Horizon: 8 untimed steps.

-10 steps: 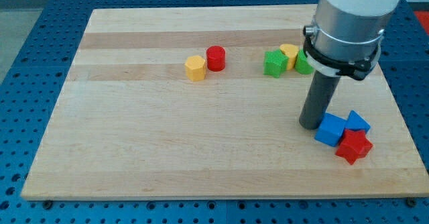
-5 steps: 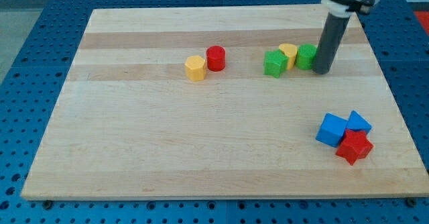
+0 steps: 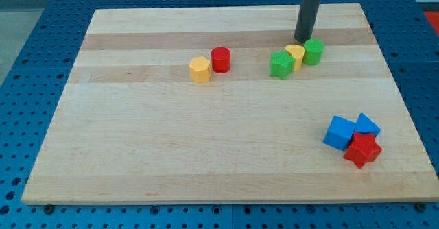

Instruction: Slide the green circle towards the center right

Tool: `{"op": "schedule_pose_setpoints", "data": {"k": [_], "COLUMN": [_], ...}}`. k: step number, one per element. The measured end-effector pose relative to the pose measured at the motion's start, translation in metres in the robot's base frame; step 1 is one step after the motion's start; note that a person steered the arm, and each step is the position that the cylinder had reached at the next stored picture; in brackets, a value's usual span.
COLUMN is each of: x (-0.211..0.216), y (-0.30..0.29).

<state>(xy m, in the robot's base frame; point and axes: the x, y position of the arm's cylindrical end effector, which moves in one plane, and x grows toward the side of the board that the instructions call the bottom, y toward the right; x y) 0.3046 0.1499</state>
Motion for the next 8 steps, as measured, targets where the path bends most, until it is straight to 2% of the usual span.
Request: {"op": "schedule_pose_setpoints", "data": {"k": [3, 8], "x": [0.077, 0.076], "y": [-0.001, 0.072]}}
